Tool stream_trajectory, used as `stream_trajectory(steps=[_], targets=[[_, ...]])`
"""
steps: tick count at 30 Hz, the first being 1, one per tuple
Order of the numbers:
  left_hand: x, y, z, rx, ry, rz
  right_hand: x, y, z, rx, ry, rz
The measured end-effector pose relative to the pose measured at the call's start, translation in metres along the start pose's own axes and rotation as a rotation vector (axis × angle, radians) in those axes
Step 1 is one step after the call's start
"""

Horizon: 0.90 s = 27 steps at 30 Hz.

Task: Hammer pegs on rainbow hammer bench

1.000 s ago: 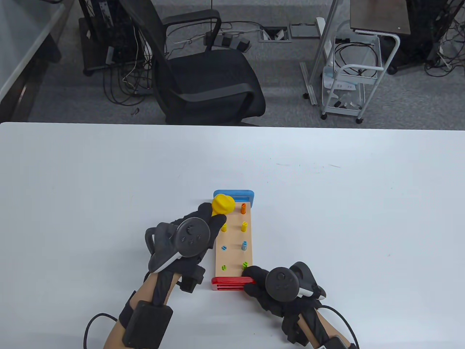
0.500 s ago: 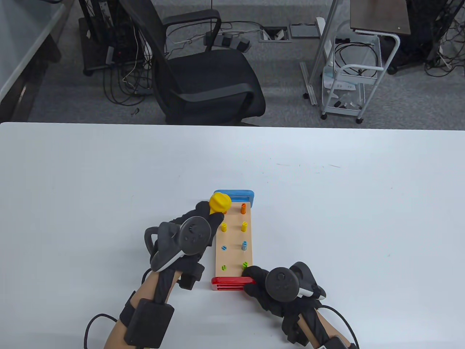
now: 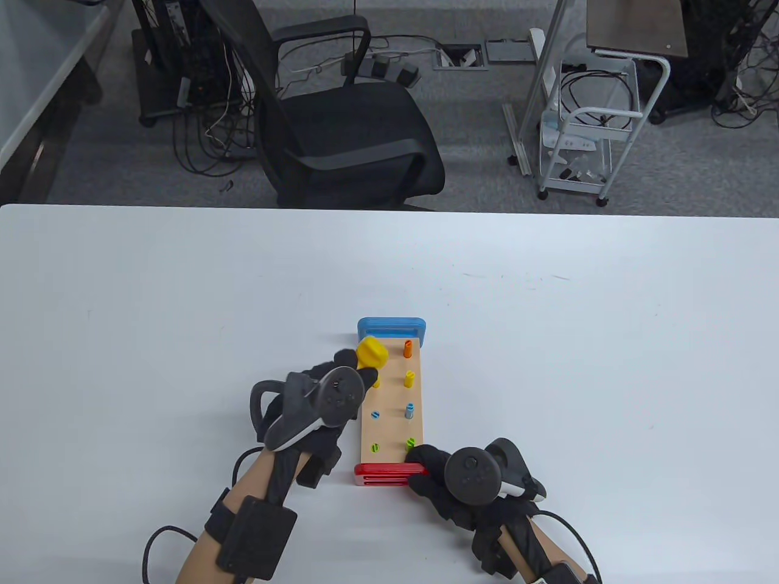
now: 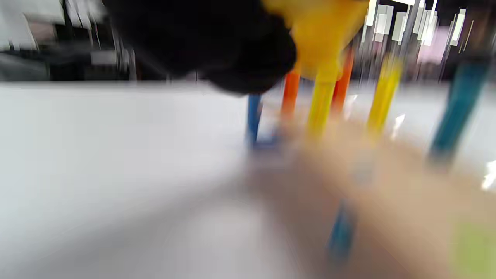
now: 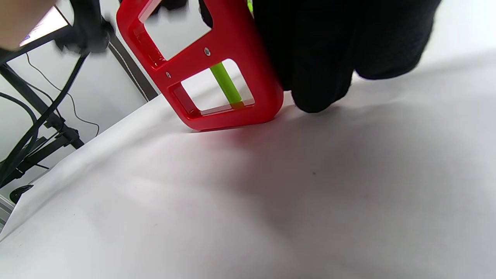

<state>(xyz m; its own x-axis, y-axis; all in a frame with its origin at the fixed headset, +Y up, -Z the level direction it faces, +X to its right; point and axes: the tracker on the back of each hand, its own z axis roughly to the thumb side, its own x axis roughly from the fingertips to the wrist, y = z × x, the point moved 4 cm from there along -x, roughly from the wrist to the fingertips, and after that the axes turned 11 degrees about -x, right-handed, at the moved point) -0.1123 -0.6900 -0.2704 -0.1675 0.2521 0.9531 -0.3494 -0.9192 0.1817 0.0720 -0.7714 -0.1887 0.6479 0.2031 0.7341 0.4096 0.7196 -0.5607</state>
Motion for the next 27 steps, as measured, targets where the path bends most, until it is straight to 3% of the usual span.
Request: stream_trajectory(steps=[1, 3, 4, 5, 7, 9, 10, 11, 12, 13, 14, 15, 16, 20, 23, 24, 25, 26, 27], targets=[[0.004, -0.008, -0.002, 0.152, 0.009, 0.183, 0.000, 0.000, 0.000, 0.001, 0.001, 0.002], [0.004, -0.022, -0.004, 0.144, 0.050, 0.051, 0.000, 0.000, 0.000, 0.002, 0.000, 0.001], [0.013, -0.036, -0.014, 0.157, 0.011, 0.133, 0.000, 0.000, 0.000, -0.002, 0.000, 0.001], [0.018, -0.052, -0.023, 0.218, -0.001, 0.284, 0.001, 0.000, 0.000, 0.001, -0.002, 0.003], [0.026, -0.063, -0.031, 0.358, 0.026, 0.320, 0.001, 0.000, 0.000, 0.004, -0.001, 0.000], [0.025, -0.058, -0.026, 0.418, 0.080, 0.371, 0.000, 0.000, 0.000, -0.001, 0.000, 0.001], [0.020, -0.047, -0.020, 0.358, 0.063, 0.383, 0.000, 0.000, 0.000, 0.001, 0.000, 0.001], [0.011, -0.033, -0.012, 0.260, 0.054, 0.328, 0.001, 0.000, 0.000, 0.002, 0.000, 0.001], [-0.006, -0.003, 0.006, 0.061, 0.082, 0.126, 0.001, 0.000, 0.000, 0.003, -0.001, 0.001], [-0.005, 0.012, 0.003, -0.092, 0.062, -0.019, 0.001, 0.000, 0.000, 0.003, 0.000, -0.001], [0.003, -0.011, 0.001, 0.080, 0.074, 0.244, 0.001, 0.000, 0.001, 0.004, -0.001, 0.000], [-0.002, -0.017, 0.002, 0.131, 0.084, 0.272, 0.001, 0.000, 0.000, 0.007, -0.005, 0.001], [0.006, -0.022, -0.001, 0.083, 0.101, 0.121, 0.001, 0.000, 0.000, 0.004, -0.001, -0.002], [0.022, -0.056, -0.026, 0.292, 0.064, 0.360, 0.001, 0.000, 0.001, 0.007, -0.002, -0.003], [0.017, -0.042, -0.019, 0.335, 0.083, 0.411, 0.001, 0.000, 0.001, 0.002, -0.001, -0.001], [0.006, -0.024, -0.008, 0.219, 0.061, 0.315, 0.001, 0.000, 0.001, 0.003, -0.002, 0.000], [-0.009, 0.009, 0.011, -0.015, 0.067, 0.046, 0.001, 0.000, 0.001, 0.003, -0.002, -0.001], [0.005, 0.007, 0.006, -0.099, 0.001, 0.050, 0.000, 0.000, 0.001, 0.004, -0.003, -0.001], [0.008, -0.010, 0.006, 0.072, 0.024, 0.339, 0.001, 0.000, 0.001, 0.004, -0.002, 0.001]])
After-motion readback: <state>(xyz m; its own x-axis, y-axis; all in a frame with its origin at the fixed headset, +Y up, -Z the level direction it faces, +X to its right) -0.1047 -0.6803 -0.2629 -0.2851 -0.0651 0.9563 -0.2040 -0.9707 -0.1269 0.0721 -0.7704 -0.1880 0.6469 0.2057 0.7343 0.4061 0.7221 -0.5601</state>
